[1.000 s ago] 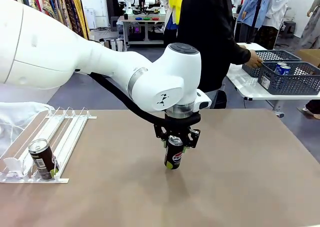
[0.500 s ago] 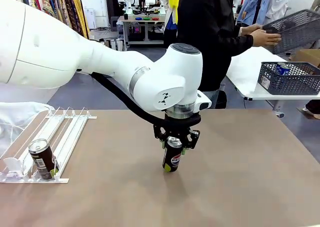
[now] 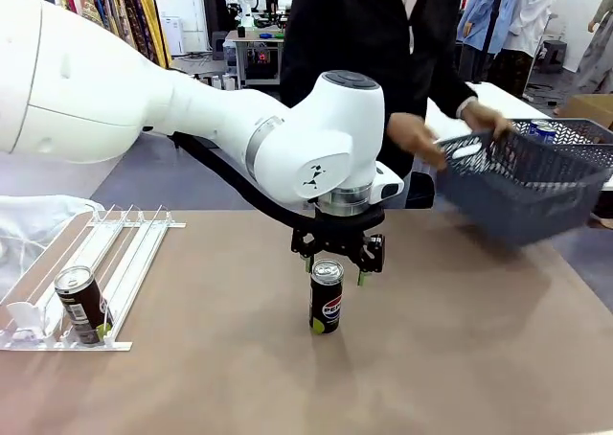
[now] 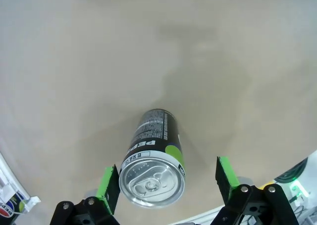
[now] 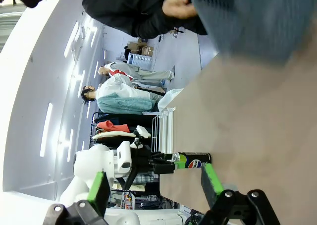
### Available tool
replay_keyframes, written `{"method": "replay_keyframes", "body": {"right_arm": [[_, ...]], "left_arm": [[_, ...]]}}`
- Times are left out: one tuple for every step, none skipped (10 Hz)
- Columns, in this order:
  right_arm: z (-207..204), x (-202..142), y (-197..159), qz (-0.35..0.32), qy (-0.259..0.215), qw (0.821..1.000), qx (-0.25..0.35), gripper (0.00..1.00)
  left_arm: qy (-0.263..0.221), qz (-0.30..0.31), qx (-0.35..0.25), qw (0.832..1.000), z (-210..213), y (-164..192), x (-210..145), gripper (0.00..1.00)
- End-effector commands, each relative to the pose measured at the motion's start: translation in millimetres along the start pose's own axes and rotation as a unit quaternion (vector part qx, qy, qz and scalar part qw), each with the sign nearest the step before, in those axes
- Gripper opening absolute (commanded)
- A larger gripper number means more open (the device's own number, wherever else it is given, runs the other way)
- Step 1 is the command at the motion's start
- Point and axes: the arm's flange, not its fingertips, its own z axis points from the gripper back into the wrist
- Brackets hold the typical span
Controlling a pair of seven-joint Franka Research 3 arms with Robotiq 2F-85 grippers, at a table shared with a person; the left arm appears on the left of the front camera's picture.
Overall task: Retrieve and store the cans from the dispenser.
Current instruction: Pick up one can from the Automatic Can Dispenser and place it in the middle of the table.
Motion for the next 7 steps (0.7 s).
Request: {"method": "replay_keyframes", "body": {"right_arm": [[1, 0, 3, 0.0, -0.001, 1.0, 0.006, 1.0], [1, 0, 3, 0.0, -0.001, 1.0, 0.006, 1.0], [1, 0, 3, 0.0, -0.001, 1.0, 0.006, 1.0], [1, 0, 3, 0.0, -0.001, 1.0, 0.006, 1.0], [1, 0, 3, 0.0, -0.001, 1.0, 0.006, 1.0], [1, 0, 3, 0.0, -0.001, 1.0, 0.006, 1.0], [1, 0, 3, 0.0, -0.001, 1.0, 0.006, 1.0]], "left_arm": [[-0.011, 0.012, -0.01, 1.0, 19, 13, -6, 1.0], [-0.006, 0.044, -0.009, 0.999, 40, 25, -9, 1.0], [-0.008, 0.061, -0.017, 0.998, 66, 41, -15, 1.0], [-0.012, 0.07, -0.026, 0.997, 91, 61, -24, 1.0], [0.001, 0.075, -0.052, 0.996, 114, 87, -35, 1.0], [0.006, 0.091, -0.086, 0.992, 135, 124, -45, 1.0], [0.008, 0.115, -0.12, 0.986, 150, 163, -53, 1.0]]}}
